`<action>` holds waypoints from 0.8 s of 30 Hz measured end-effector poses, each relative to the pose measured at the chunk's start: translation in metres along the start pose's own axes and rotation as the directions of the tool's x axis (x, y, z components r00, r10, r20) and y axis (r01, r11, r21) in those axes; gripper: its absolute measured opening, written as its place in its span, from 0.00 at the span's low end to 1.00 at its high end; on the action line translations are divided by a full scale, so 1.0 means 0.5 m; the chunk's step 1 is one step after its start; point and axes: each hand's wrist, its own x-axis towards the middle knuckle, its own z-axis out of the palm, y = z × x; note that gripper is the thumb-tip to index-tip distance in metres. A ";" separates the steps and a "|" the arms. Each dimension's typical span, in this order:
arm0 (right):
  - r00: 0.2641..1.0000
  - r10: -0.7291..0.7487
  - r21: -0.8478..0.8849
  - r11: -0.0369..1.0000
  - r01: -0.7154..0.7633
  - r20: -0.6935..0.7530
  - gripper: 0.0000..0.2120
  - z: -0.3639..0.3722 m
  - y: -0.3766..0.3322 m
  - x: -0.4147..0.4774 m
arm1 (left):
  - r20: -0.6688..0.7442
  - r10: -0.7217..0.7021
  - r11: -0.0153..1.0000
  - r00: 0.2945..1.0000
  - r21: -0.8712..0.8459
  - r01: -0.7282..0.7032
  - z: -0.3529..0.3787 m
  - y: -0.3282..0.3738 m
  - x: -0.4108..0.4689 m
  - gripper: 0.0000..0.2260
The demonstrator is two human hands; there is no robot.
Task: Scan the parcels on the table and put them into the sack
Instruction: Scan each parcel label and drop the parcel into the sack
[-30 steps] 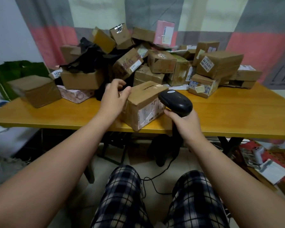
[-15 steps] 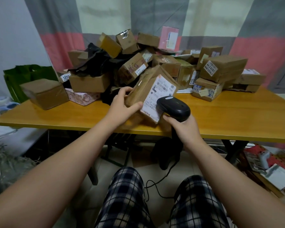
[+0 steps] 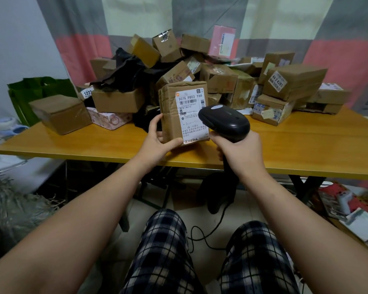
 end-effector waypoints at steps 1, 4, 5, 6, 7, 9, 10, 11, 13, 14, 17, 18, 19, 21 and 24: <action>1.000 0.002 -0.006 1.000 -0.002 0.001 0.11 0.000 -0.005 0.000 | 0.002 -0.002 1.000 1.000 -0.001 0.002 0.000 -0.001 0.001 0.42; 1.000 0.003 -0.030 1.000 -0.002 0.010 0.09 -0.001 -0.012 0.001 | 0.007 0.000 1.000 1.000 0.001 0.000 0.002 0.000 0.005 0.42; 1.000 0.005 -0.037 0.999 -0.004 0.015 0.09 -0.001 -0.013 0.001 | 0.005 0.002 1.000 1.000 0.006 -0.002 0.002 0.000 0.006 0.42; 1.000 0.007 -0.043 0.999 -0.007 0.018 0.09 -0.001 -0.013 0.001 | 0.002 0.006 1.000 1.000 0.012 -0.006 0.003 0.001 0.008 0.42; 1.000 0.010 -0.048 0.999 -0.010 0.018 0.09 -0.001 -0.013 0.000 | -0.001 0.011 1.000 1.000 0.020 -0.011 0.004 0.002 0.009 0.42; 1.000 0.013 -0.062 0.998 -0.012 0.015 0.09 -0.002 -0.014 -0.001 | -0.004 0.020 0.999 1.000 0.028 -0.020 0.007 0.003 0.011 0.41; 1.000 0.013 -0.069 0.998 -0.012 0.015 0.09 -0.002 -0.014 -0.001 | -0.005 0.023 0.999 1.000 0.024 -0.023 0.008 0.003 0.011 0.41; 1.000 0.011 -0.075 0.997 -0.010 0.016 0.09 -0.002 -0.015 -0.001 | -0.007 0.026 1.000 1.000 0.018 -0.026 0.010 0.003 0.012 0.41; 1.000 0.007 -0.081 0.997 -0.005 0.019 0.09 -0.003 -0.017 0.000 | -0.013 0.034 0.999 0.999 0.012 -0.034 0.012 0.002 0.015 0.41; 1.000 0.006 -0.078 0.997 -0.005 0.017 0.09 -0.004 -0.018 0.000 | -0.015 0.039 0.999 0.999 0.012 -0.038 0.013 0.002 0.016 0.41; 1.000 0.011 -0.055 0.998 -0.010 0.014 0.12 -0.003 -0.020 0.000 | -0.012 0.053 0.999 0.999 0.009 -0.053 0.014 -0.001 0.018 0.41; 1.000 0.009 -0.049 0.999 -0.009 0.017 0.12 -0.002 -0.020 -0.002 | -0.016 0.053 0.999 0.998 0.001 -0.053 0.015 -0.003 0.018 0.41; 1.000 0.008 -0.044 0.999 -0.007 0.021 0.12 0.000 -0.019 -0.003 | -0.025 0.050 0.999 0.998 -0.007 -0.050 0.015 -0.006 0.015 0.41; 1.000 0.009 -0.037 0.999 -0.008 0.029 0.12 0.004 -0.016 -0.006 | -0.052 0.037 0.999 0.998 -0.027 -0.039 0.016 -0.011 0.008 0.41; 0.998 0.002 -0.018 1.000 -0.001 0.058 0.13 0.013 -0.011 -0.010 | -0.093 0.055 0.998 0.994 -0.032 -0.059 0.017 -0.007 -0.012 0.40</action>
